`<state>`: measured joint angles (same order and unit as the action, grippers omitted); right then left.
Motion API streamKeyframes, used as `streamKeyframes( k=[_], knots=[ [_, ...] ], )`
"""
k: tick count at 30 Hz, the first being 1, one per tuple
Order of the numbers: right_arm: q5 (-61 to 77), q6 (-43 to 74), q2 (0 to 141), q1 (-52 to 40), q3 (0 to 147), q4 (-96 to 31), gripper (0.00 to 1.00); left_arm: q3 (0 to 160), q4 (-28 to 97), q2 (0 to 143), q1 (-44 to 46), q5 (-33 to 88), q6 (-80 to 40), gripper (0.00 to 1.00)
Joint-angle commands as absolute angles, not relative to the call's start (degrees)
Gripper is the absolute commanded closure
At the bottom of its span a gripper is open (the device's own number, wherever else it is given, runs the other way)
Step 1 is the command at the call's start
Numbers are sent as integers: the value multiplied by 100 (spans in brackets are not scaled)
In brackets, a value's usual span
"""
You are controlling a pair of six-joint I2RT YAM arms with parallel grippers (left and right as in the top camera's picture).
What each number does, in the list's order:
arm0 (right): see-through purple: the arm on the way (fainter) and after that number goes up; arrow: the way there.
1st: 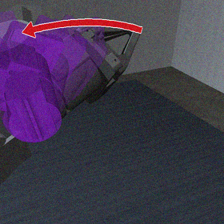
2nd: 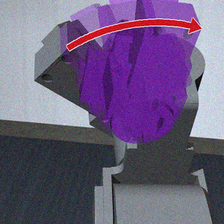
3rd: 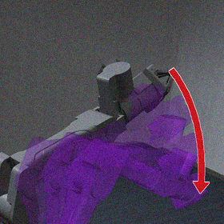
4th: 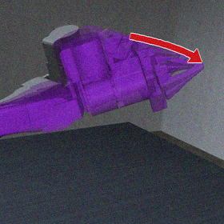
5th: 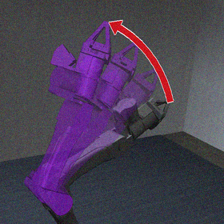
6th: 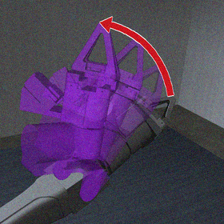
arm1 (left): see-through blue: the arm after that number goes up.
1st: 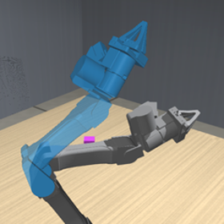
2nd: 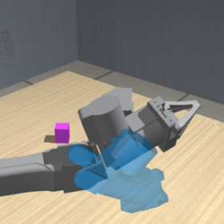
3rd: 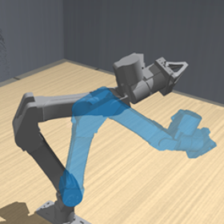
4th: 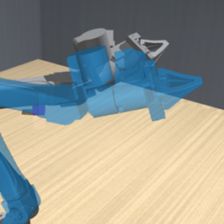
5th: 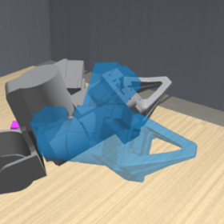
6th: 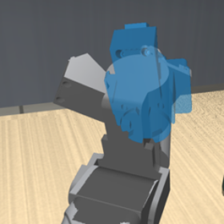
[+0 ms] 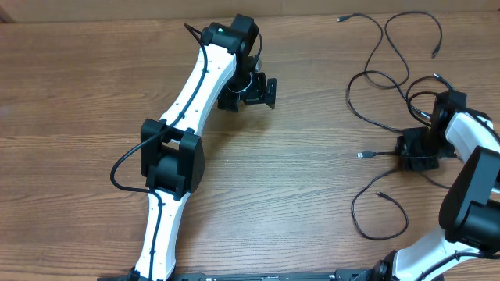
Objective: Untangle cables
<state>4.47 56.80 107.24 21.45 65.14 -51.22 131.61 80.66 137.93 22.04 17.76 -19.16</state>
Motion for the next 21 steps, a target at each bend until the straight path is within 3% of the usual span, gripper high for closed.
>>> streamKeyframes(
  k=[1,8,10,14,15,17,21],
  knots=[
    [248,5516,10455,2193,6390,-5157,40,13288,8075,13751,2215,1756,-1929,0],
    [250,5098,9974,2193,6390,-5553,37,13288,8073,13751,2215,1756,-1929,0],
    [246,5041,9832,2193,6394,-5612,30,13288,8064,13751,2215,1756,-1929,0],
    [268,4895,9574,2193,6394,-5791,27,13288,8064,13751,2215,1756,-1929,0],
    [263,4893,9537,2193,6394,-5902,24,13288,8071,13751,2215,1756,-1929,0],
    [248,4733,9524,2193,6394,-6158,2,13288,8071,13751,2215,1756,-1931,0],
    [250,4331,9526,2095,6302,-6525,0,13288,8034,13751,2215,1758,-1931,0]
  ],
)
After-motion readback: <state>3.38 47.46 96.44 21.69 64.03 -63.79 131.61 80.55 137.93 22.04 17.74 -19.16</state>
